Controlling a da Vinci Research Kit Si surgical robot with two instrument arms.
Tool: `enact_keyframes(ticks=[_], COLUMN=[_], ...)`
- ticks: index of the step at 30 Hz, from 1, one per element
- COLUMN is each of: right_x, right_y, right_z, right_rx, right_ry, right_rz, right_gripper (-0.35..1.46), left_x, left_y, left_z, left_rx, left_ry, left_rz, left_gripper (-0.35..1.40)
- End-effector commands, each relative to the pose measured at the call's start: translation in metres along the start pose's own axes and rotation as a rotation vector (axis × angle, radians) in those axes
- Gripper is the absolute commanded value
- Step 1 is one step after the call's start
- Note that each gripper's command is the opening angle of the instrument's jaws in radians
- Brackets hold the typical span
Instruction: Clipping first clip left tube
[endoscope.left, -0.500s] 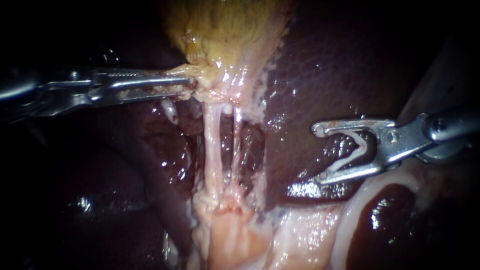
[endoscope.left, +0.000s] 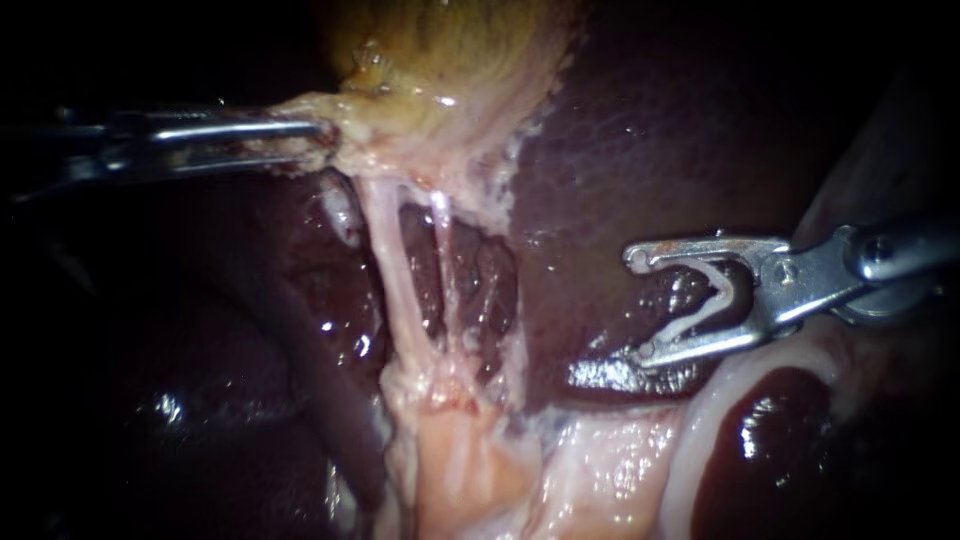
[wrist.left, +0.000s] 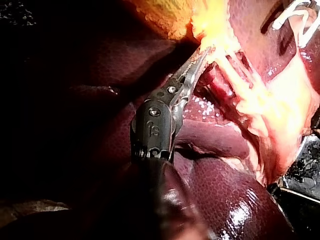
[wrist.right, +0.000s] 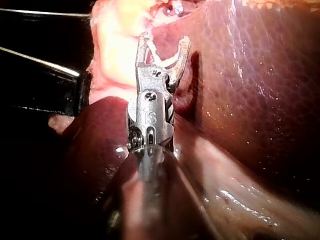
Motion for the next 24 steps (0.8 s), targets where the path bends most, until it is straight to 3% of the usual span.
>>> enact_keyframes(ticks=[1, 6, 12, 20, 24], right_x=[0.0000, 0.0000, 0.0004, 0.0037, 0.0057], right_y=[0.0000, 0.0001, -0.0002, -0.0018, -0.0024], right_z=[0.0000, 0.0000, 0.0003, 0.0033, 0.0056], right_rx=[0.000, 0.000, -0.004, 0.017, 0.009], right_ry=[0.000, 0.000, -0.001, 0.006, 0.012], right_rz=[0.000, 0.000, 0.001, 0.006, 0.062], right_gripper=[0.50, 0.50, 0.50, 0.50, 0.50], left_x=[0.0007, 0.0026, 0.0025, 0.0019, 0.0017], left_y=[0.0004, 0.0020, 0.0024, 0.0027, 0.0026], left_z=[-0.0007, -0.0017, -0.0014, -0.0002, 0.0004], left_rx=[0.003, 0.006, 0.010, 0.011, 0.007], left_ry=[0.013, 0.035, 0.036, 0.038, 0.039], left_rz=[0.003, 0.010, 0.010, 0.014, 0.015], left_gripper=[-0.35, -0.35, -0.35, -0.35, -0.35])
